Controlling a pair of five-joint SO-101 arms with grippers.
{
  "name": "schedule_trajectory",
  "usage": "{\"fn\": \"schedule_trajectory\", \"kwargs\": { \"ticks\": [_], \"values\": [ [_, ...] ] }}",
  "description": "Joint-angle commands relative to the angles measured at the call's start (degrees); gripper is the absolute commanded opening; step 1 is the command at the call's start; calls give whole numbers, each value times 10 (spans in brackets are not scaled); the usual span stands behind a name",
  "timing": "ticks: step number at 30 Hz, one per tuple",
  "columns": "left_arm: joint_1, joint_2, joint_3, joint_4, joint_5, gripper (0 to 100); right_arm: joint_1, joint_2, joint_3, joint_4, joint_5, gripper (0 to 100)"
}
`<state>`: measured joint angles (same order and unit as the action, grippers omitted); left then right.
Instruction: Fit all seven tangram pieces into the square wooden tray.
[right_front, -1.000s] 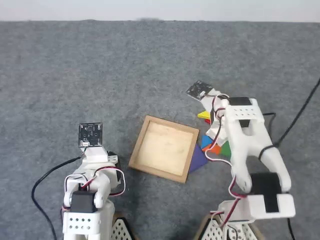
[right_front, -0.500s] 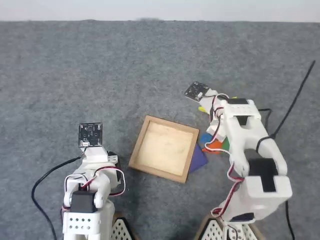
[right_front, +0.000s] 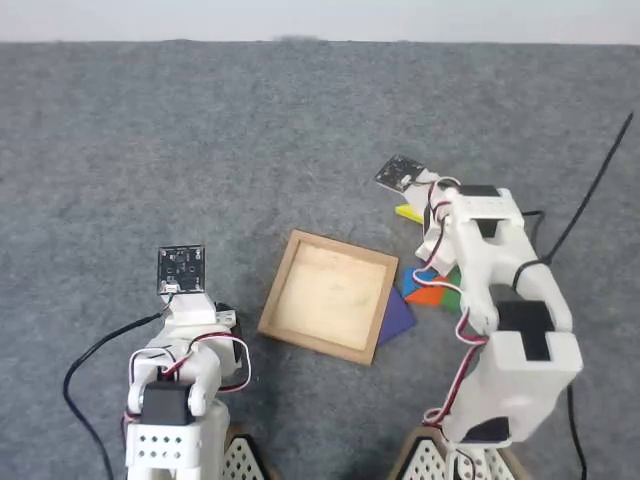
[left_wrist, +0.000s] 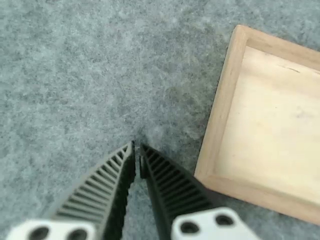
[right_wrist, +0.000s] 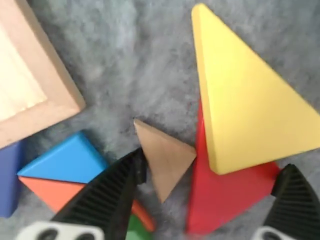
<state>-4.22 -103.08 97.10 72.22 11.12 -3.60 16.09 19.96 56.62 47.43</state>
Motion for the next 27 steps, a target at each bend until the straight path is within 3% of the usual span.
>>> {"fn": "schedule_trajectory", "kwargs": {
  "ticks": [1, 9, 19, 27],
  "values": [
    [-4, -11, -7, 1, -6, 14, 17, 6, -33, 51, -42, 391],
    [-4, -11, -7, 1, -6, 14, 5, -42, 9, 84, -54, 391],
    [-4, -11, -7, 1, -6, 14, -10, -244, 85, 38, -127, 391],
    [-4, -11, -7, 1, -6, 14, -9, -141, 47, -10, -129, 391]
  ]
}}
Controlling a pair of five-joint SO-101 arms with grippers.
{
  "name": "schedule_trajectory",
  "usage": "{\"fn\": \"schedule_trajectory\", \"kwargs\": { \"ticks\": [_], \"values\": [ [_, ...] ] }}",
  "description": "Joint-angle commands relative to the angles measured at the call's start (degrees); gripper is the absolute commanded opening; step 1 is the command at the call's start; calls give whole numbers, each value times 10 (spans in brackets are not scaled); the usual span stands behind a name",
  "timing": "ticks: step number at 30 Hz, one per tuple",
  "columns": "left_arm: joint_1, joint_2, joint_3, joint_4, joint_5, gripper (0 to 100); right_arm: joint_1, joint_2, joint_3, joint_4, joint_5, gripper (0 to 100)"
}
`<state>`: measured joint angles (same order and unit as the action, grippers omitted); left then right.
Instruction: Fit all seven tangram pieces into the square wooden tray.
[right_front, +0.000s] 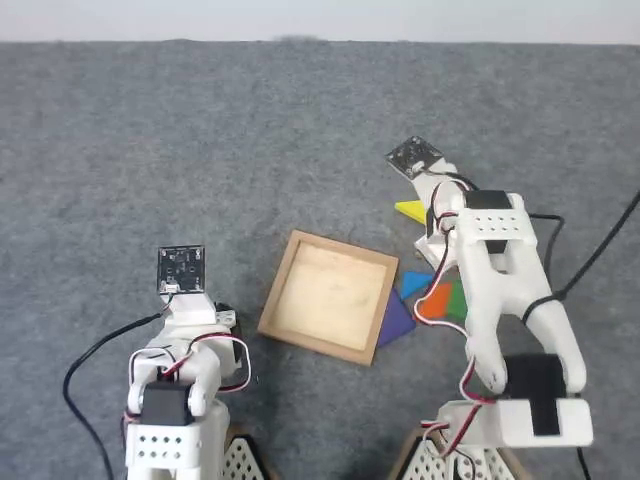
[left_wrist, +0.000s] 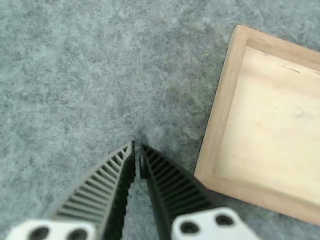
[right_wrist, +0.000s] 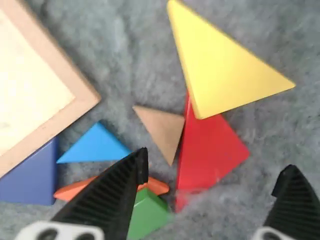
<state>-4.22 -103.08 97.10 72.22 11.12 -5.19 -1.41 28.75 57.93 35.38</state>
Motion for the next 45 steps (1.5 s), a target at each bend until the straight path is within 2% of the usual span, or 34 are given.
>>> {"fn": "schedule_trajectory", "kwargs": {
  "ticks": [1, 8, 13, 20, 25, 31, 36, 40, 45],
  "values": [
    [-4, -11, -7, 1, -6, 14, 12, 59, -55, -29, -8, 391],
    [-4, -11, -7, 1, -6, 14, 62, 189, -153, -29, -8, 391],
    [-4, -11, -7, 1, -6, 14, 85, 199, -156, -34, -6, 391],
    [-4, -11, -7, 1, -6, 14, 82, 156, -149, -28, -7, 391],
    [-4, -11, -7, 1, -6, 14, 62, 92, -84, -27, 7, 391],
    [-4, -11, -7, 1, -6, 14, 32, -58, 18, -31, 10, 391],
    [-4, -11, -7, 1, -6, 14, 40, -170, 49, -30, -8, 391],
    [-4, -11, -7, 1, -6, 14, 71, -160, 37, -43, -21, 390],
    [-4, -11, -7, 1, -6, 14, 91, -62, 12, -76, -21, 390]
  ]
}}
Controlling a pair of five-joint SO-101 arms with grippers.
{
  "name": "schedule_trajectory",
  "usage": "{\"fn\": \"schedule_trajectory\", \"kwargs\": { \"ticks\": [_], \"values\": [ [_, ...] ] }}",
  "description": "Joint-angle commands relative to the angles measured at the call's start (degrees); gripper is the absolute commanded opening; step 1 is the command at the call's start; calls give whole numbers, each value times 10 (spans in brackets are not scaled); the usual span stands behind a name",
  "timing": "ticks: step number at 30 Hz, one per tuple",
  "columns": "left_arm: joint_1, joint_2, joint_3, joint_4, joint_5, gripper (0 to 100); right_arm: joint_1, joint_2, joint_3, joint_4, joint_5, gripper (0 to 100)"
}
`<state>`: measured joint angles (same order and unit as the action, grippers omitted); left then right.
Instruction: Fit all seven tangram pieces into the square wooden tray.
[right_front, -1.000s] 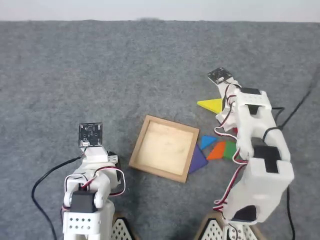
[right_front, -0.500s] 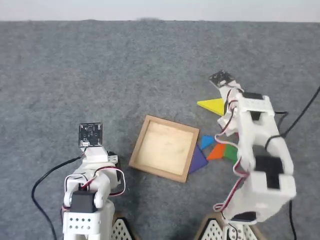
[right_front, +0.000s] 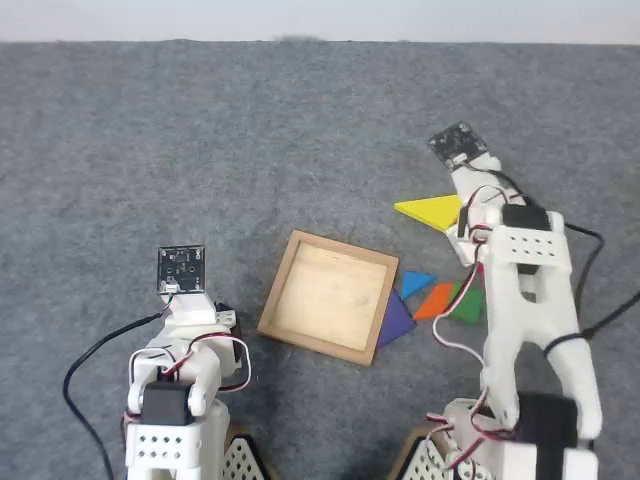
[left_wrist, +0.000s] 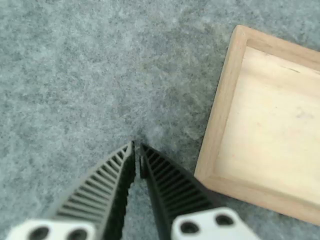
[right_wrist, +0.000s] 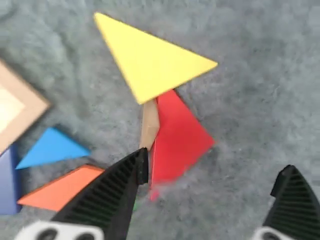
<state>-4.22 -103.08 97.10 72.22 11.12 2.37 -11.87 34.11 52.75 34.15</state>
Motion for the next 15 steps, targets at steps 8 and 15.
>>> {"fn": "schedule_trajectory", "kwargs": {
  "ticks": [8, 15],
  "values": [
    [-4, -11, -7, 1, -6, 14, 27, 241, -174, -22, -33, 390],
    [-4, -11, -7, 1, -6, 14, 6, 279, -187, -25, -16, 391]
  ]
}}
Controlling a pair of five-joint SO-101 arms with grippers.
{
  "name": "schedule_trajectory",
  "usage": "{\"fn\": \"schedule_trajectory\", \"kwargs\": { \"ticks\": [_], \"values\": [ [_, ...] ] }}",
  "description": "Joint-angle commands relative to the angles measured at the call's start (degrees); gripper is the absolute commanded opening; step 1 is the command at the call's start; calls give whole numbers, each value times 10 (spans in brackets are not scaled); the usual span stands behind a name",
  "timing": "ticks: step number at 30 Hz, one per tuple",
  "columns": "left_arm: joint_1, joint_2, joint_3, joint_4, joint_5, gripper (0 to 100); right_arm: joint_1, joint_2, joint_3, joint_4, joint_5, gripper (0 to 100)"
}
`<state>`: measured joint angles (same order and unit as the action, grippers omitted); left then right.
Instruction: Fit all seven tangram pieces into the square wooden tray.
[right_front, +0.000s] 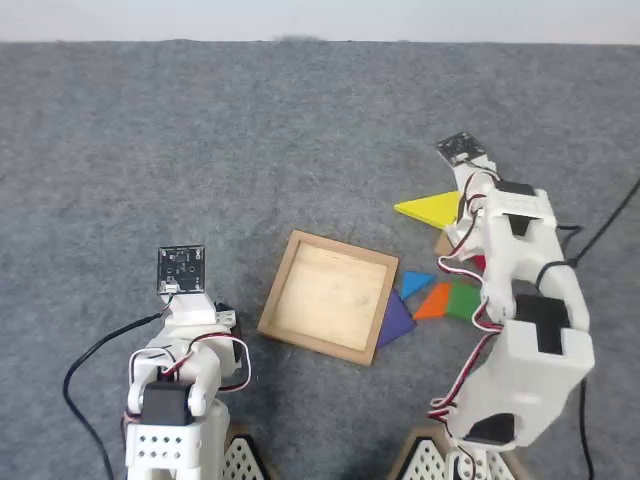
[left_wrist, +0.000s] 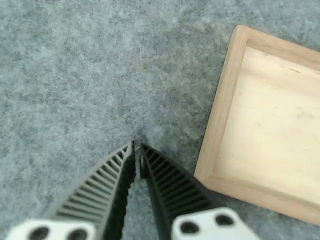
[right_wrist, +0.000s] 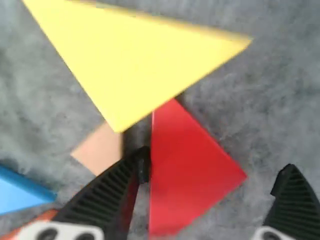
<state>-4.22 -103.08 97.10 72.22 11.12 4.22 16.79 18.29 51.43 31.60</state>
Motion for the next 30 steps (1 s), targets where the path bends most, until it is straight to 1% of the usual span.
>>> {"fn": "schedule_trajectory", "kwargs": {
  "ticks": [1, 3, 7, 13, 20, 28, 30],
  "values": [
    [-4, -11, -7, 1, -6, 14, -15, -7, -29, -10, 21, 391],
    [-4, -11, -7, 1, -6, 14, -20, -3, -29, -9, 38, 391],
    [-4, -11, -7, 1, -6, 14, -14, -1, -29, -10, 45, 388],
    [-4, -11, -7, 1, -6, 14, -7, 0, -28, -9, 46, 279],
    [-4, -11, -7, 1, -6, 14, -8, 13, -29, -7, 42, 206],
    [-4, -11, -7, 1, -6, 14, -8, -15, -28, 61, 40, 166],
    [-4, -11, -7, 1, -6, 14, -8, -35, -28, 89, 23, 166]
  ]
}}
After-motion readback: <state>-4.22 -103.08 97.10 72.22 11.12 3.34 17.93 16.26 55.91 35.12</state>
